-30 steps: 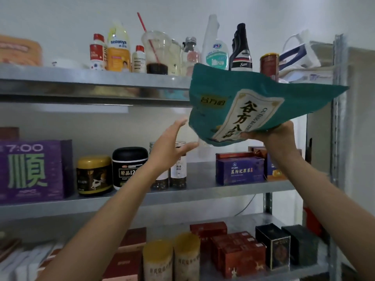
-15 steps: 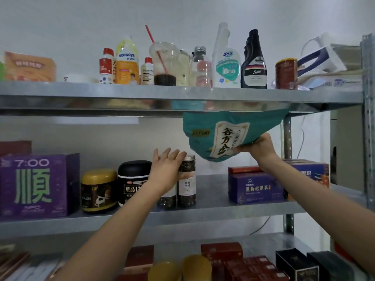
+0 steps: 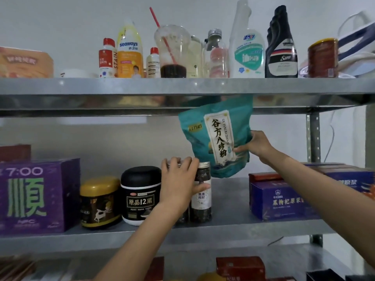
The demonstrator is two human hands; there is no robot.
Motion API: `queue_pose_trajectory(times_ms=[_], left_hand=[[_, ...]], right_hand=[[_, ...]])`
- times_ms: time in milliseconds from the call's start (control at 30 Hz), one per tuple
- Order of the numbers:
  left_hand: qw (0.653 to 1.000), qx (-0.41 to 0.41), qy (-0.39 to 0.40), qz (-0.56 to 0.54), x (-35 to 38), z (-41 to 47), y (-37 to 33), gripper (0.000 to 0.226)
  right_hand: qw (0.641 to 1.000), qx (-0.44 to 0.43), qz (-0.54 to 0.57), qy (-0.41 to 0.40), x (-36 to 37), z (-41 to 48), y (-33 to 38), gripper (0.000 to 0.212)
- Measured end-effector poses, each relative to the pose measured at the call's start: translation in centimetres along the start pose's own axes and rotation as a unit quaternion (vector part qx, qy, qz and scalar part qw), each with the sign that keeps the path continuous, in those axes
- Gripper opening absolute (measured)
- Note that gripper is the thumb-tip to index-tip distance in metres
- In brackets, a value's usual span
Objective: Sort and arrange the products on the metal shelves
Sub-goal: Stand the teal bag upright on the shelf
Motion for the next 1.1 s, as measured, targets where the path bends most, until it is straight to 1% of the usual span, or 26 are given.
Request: queue_pose_trajectory(times_ms=[133,267,433,500,600,733,800,867,933,1000,1067,1100], left_hand=[[1.0,0.001,-0.002,-0.007,0.1,-0.1,0.1,0.072],[1.0,0.006,-0.018,-0.014,-0.2,-0.3,0.0,0.072],[0.999,0.01,-0.034,-0.021,-1.0,-0.5,-0.2,0.072],[0.999,0.012,-0.047,-0.018,-1.3,-0.6,-0.4,0.071],[0.999,0.012,-0.043,-0.014,-1.2,-0.6,-0.4,0.071],[1.0,0.017,-0.021,-0.014,-0.3,-0.5,-0.3,0.073],[0.999,0.019,-0.025,-0.015,-0.4,-0.5,-0.3,0.073],[0.999,0.018,-0.027,-0.017,-0.7,-0.6,-0.4,0.073],[0.999,0.018,-0.037,-0.015,-1.0,-0.7,-0.4,0.072],[0.999,0.02,-0.047,-0.013,-1.3,-0.7,-0.5,0.072],[0.998,0.02,-0.052,-0.009,-1.5,-0.8,-0.5,0.072],[0.998,0.021,-0.055,-0.01,-1.5,-0.9,-0.5,0.072]], right_hand=[[0.997,0.067,-0.005,0.032,2.5,1.7,-2.0,0.038],[0.99,0.131,0.003,0.053,4.4,2.8,-4.7,0.05],[0.973,0.214,-0.033,0.083,6.0,3.0,-7.8,0.043],[0.968,0.226,-0.063,0.088,6.1,3.1,-8.1,0.044],[0.965,0.225,-0.104,0.084,5.9,3.1,-7.6,0.043],[0.949,0.225,-0.201,0.093,5.3,2.2,-6.7,0.056],[0.943,0.212,-0.245,0.079,4.0,1.6,-5.7,0.061],[0.946,0.174,-0.269,0.045,1.8,0.8,-4.1,0.06],[0.951,0.09,-0.295,-0.004,-1.0,-0.8,-2.1,0.046],[0.943,-0.023,-0.327,-0.049,-3.5,-3.7,-0.6,0.033],[0.932,-0.111,-0.335,-0.081,-5.4,-7.5,-0.5,0.035],[0.924,-0.137,-0.346,-0.092,-6.2,-9.4,-1.0,0.038]])
Point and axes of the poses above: each hand's wrist, its own z-axis towards the middle knuckle, its own x-axis out of the palm, y = z × x, the point moved 9 cm from there along z, towards the middle knuckle, and after that the axes turned 13 degrees about x, right-handed, at the moved point
